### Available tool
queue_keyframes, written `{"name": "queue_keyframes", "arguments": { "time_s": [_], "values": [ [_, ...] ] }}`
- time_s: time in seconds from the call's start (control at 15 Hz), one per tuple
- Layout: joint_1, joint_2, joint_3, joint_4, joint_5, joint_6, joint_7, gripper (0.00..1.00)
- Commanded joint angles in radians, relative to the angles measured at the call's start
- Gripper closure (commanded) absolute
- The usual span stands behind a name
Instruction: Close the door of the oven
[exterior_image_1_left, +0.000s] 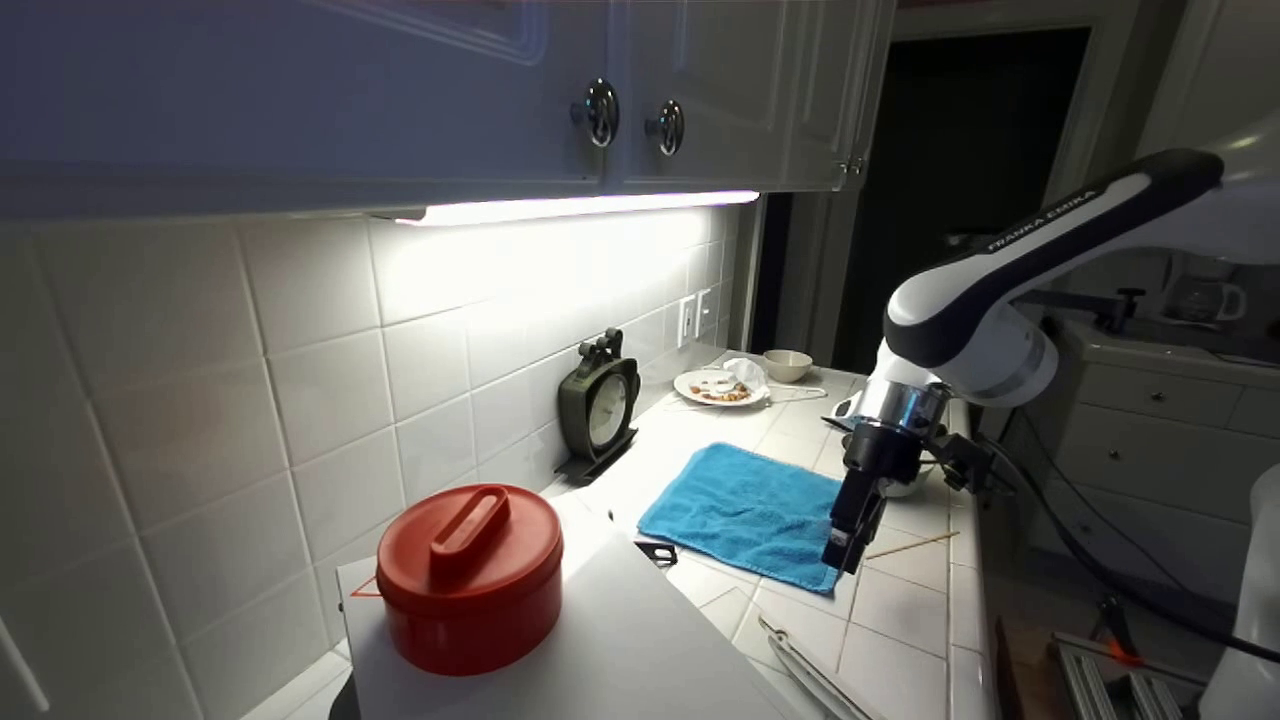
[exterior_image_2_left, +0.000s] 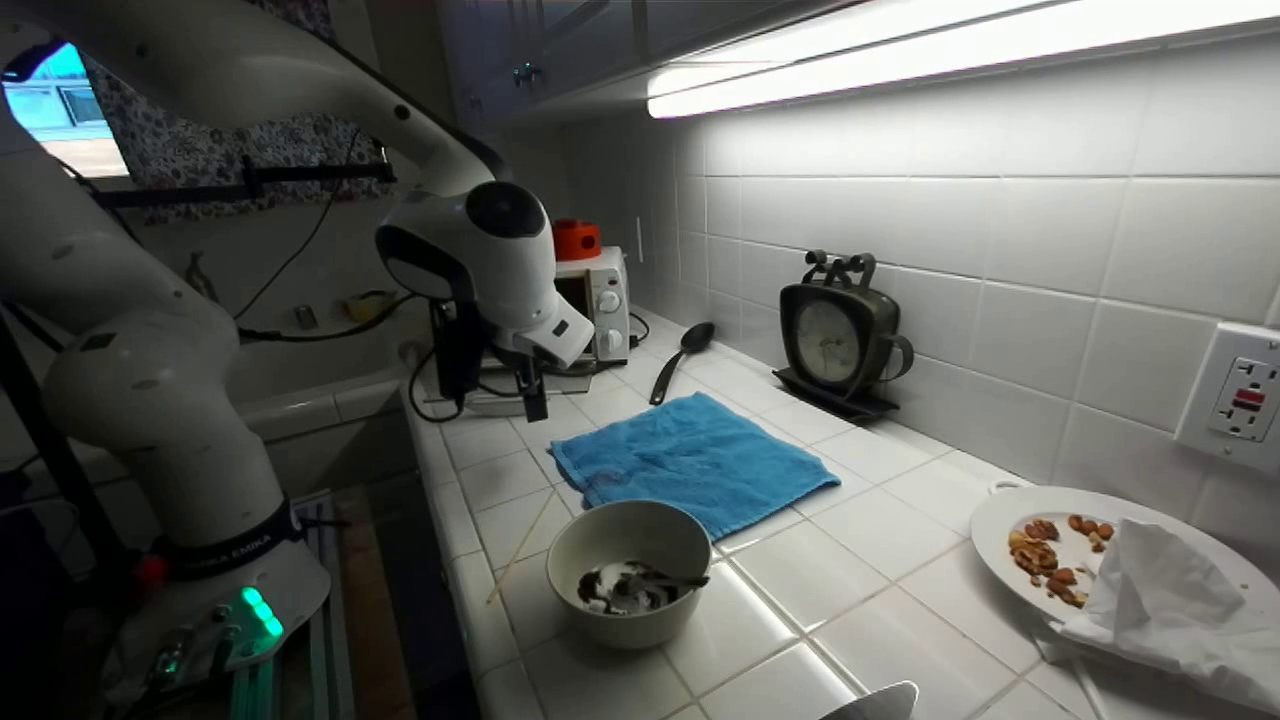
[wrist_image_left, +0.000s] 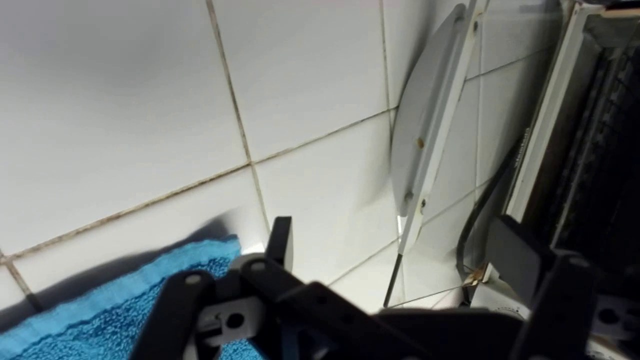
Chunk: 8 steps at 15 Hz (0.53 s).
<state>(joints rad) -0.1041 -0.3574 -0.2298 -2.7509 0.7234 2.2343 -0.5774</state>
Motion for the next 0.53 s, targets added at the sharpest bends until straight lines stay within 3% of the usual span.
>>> {"name": "queue_keyframes", "arguments": {
  "time_s": [0.0,0.2,0.47],
  "values": [
    [0.056,0.064,-0.017,0.0,0.149,0.092,-0.125,0.0],
    [0.073,0.079,-0.001,0.001,0.303,0.079,-0.223,0.0],
    [0.064,0.107,0.025,0.001,0.422,0.067,-0.326,0.0]
  ]
}}
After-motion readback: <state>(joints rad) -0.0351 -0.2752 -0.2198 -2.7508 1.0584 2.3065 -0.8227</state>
